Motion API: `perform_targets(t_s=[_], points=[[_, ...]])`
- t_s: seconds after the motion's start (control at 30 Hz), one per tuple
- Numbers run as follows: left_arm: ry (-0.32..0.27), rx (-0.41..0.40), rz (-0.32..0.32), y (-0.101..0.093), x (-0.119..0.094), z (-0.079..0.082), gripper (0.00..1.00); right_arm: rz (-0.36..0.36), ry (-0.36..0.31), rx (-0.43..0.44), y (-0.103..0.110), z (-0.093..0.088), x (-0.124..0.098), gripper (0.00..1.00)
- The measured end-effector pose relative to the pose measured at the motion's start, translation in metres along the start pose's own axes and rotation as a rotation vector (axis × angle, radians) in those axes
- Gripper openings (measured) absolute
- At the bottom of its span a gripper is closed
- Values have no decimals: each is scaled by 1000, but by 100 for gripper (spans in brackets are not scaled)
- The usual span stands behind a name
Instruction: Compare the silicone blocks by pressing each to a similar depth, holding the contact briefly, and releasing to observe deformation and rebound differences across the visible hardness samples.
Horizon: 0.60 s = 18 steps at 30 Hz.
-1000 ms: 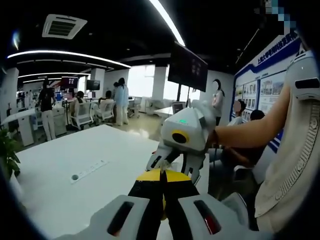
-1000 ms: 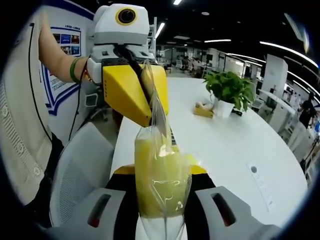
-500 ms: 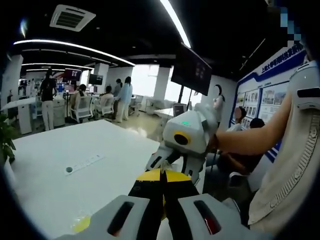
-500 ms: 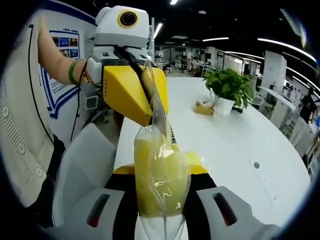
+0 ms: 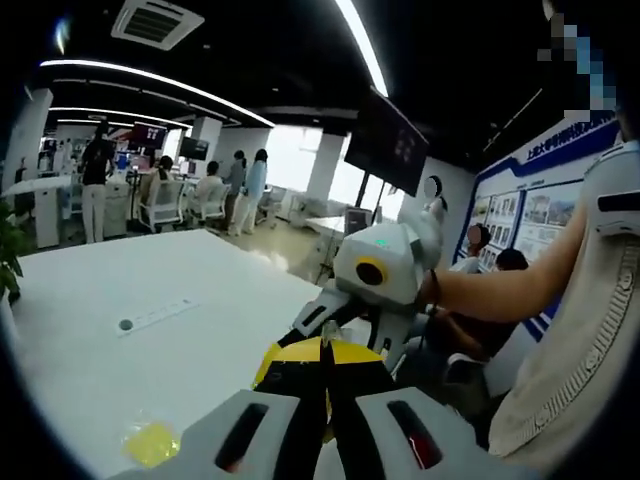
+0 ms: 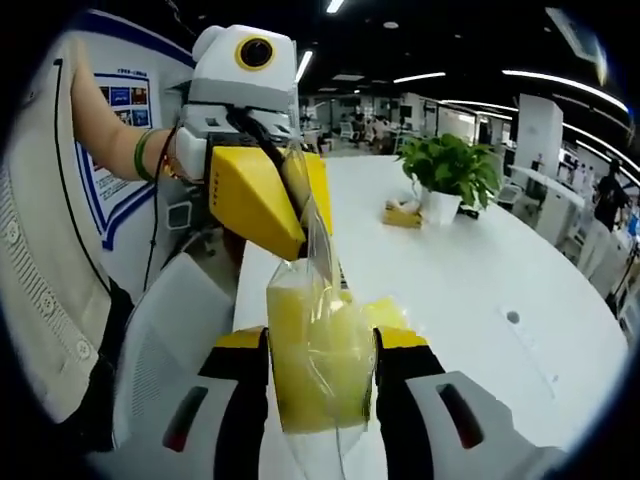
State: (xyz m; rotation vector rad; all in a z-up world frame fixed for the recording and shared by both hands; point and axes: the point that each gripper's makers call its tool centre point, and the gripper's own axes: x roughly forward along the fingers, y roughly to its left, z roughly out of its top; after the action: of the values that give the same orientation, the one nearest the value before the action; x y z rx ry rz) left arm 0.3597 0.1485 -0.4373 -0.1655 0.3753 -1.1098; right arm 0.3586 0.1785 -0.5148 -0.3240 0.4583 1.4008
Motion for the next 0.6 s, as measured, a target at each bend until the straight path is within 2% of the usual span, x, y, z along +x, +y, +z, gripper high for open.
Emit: perform_targets(t_s=[0.13, 0.37, 0.53, 0.6], points=[[0, -17, 7, 2, 1, -2, 0, -57, -5, 8, -6, -2, -9, 61], [2, -37, 19, 7, 6, -6, 0, -141, -47, 48, -7, -9, -31, 70], [2, -71, 33, 14, 11, -11, 0, -242, -103, 85, -9, -17, -54, 73], [2, -87, 41, 17, 13, -14, 0, -302, -157, 133, -11, -19, -64, 77]])
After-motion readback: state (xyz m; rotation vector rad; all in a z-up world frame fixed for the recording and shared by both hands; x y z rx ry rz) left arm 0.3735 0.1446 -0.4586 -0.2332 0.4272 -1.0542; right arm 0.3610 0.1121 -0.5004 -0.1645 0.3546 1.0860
